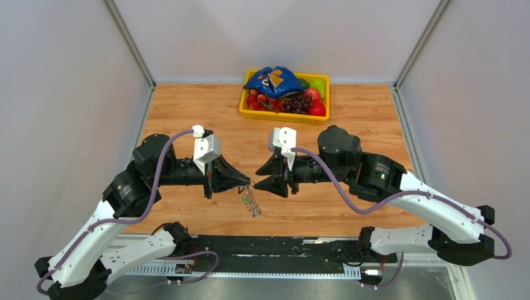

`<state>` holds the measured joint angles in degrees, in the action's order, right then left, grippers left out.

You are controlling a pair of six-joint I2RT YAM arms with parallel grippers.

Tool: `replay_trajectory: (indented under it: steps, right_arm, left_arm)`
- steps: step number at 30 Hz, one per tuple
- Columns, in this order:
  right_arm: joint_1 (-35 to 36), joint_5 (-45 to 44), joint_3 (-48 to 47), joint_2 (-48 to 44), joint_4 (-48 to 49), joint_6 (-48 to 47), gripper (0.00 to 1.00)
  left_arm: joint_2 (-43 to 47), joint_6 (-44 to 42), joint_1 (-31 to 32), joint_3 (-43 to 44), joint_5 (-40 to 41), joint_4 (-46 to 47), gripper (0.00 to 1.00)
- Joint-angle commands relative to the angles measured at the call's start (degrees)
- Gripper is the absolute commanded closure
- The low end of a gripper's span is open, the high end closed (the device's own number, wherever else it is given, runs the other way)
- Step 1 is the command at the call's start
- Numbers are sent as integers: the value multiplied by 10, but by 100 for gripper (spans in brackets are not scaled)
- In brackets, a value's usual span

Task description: Put the keys on the keyring

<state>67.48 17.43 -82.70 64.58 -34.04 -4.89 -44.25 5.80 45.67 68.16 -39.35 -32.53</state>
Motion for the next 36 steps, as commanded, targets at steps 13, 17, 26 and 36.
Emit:
replay_trajectory:
  steps: [13,17,26,36]
  right_arm:
    - [4,15,-30,18,6,7,64]
    - [4,23,-32,23,6,10,70]
    - [4,34,-32,31,5,10,78]
    - [4,31,-16,13,25,4,100]
  left_arm:
    - [2,-16,1,18,-11,6,100]
    - [3,-17,1,17,-9,6,100]
    - [7,-18,1,16,-7,9,100]
    - [18,-14,1,8,14,26,95]
